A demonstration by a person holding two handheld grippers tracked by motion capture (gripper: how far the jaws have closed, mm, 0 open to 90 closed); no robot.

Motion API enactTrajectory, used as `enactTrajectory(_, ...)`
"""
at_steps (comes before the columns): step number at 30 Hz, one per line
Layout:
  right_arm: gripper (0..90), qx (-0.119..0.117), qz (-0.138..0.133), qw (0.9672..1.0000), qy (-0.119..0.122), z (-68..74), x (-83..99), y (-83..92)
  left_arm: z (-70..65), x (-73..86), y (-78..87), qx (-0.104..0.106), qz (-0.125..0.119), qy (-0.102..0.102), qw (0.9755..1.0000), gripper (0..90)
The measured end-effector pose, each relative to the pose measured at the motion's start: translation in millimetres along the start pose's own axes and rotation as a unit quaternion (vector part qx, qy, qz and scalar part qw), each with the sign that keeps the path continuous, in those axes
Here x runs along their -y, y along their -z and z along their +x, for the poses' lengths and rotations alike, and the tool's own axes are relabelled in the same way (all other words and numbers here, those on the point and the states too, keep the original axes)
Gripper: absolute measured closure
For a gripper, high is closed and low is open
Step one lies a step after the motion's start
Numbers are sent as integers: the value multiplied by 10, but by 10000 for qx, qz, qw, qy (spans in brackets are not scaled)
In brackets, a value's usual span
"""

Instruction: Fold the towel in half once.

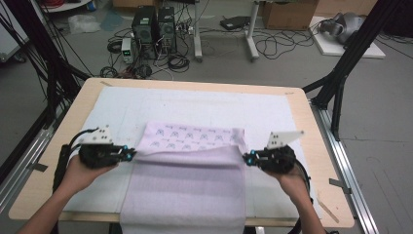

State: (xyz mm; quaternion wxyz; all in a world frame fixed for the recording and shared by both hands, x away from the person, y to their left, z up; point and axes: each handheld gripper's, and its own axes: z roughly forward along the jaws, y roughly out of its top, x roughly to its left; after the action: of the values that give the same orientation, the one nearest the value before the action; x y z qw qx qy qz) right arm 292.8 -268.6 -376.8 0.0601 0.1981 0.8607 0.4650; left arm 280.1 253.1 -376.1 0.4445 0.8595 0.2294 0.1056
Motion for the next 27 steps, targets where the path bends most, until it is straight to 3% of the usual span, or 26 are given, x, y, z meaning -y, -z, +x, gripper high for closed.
enactTrajectory(1, 866, -78, 16, 10000, 55, 110, 49, 18, 0, 0, 0, 0, 0, 0, 10000, 854)
enactTrajectory(3, 853, -239, 8, 9997, 84, 304, 142, 57, -264, 146, 100, 174, 19, -114, 9998, 845)
enactTrajectory(4, 827, -374, -11, 9993, 51, 372, 177, 66, -316, 180, 112, 210, 71, -158, 9996, 825)
enactTrajectory(5, 827, -374, -11, 9993, 51, 372, 177, 66, -316, 180, 112, 210, 71, -158, 9996, 770)
enactTrajectory(6, 717, -446, 62, 9989, 84, 443, 208, 79, -346, 204, 114, 216, 108, -135, 9996, 696)
enactTrajectory(7, 717, -446, 62, 9989, 84, 443, 208, 79, -348, 216, 111, 205, 139, -138, 9996, 696)
enactTrajectory(8, 654, -523, 19, 9986, 11, 409, 206, 79, -326, 218, 103, 161, 155, -134, 9997, 651)
enactTrajectory(9, 632, -430, 58, 9991, -1, 375, 194, 77, -282, 208, 91, 69, 166, -116, 9998, 626)
enactTrajectory(10, 614, -348, 61, 9994, -4, 317, 177, 65, -175, 172, 43, -120, 128, -47, 9998, 601)
enactTrajectory(12, 593, -264, 64, 9996, -49, 246, 160, 48, -112, 152, 9, -182, 102, -30, 9998, 598)
enactTrajectory(13, 555, 22, 166, 9998, -119, 76, 117, -6, 18, 107, -84, -357, 53, 73, 9993, 583)
enactTrajectory(16, 504, 385, 190, 9985, -335, -205, 58, -114, 142, 67, -186, -477, 7, 194, 9987, 583)
enactTrajectory(17, 486, 490, 245, 9972, -511, -338, 32, -174, 297, -3, -330, -644, 14, 323, 9974, 583)
enactTrajectory(18, 467, 582, 284, 9961, -600, -443, 14, -229, 297, -3, -330, -644, 14, 323, 9974, 582)
enactTrajectory(20, 429, 722, 432, 9937, -736, -630, -25, -346, 517, -91, -544, -846, 12, 545, 9949, 582)
enactTrajectory(21, 408, 800, 567, 9919, -811, -717, -44, -405, 605, -111, -614, -846, 26, 683, 9941, 579)
enactTrajectory(22, 408, 800, 567, 9919, -811, -717, -44, -405, 605, -111, -614, -846, 26, 683, 9941, 567)
enactTrajectory(23, 390, 899, 627, 9893, -960, -880, -51, -504, 753, -131, -745, -1109, 71, 810, 9905, 555)
enactTrajectory(24, 370, 982, 712, 9879, -971, -950, -51, -548, 835, -135, -802, -1148, 82, 929, 9890, 527)
enactTrajectory(25, 355, 1062, 761, 9859, -1041, -1006, -42, -587, 835, -135, -802, -1148, 82, 929, 9890, 514)
enactTrajectory(26, 352, 1088, 812, 9847, -1091, -1068, -24, -617, 982, -124, -914, -1159, 153, 1193, 9860, 507)
enactTrajectory(27, 350, 1106, 843, 9836, -1149, -1114, -2, -641, 982, -124, -914, -1159, 153, 1193, 9860, 493)
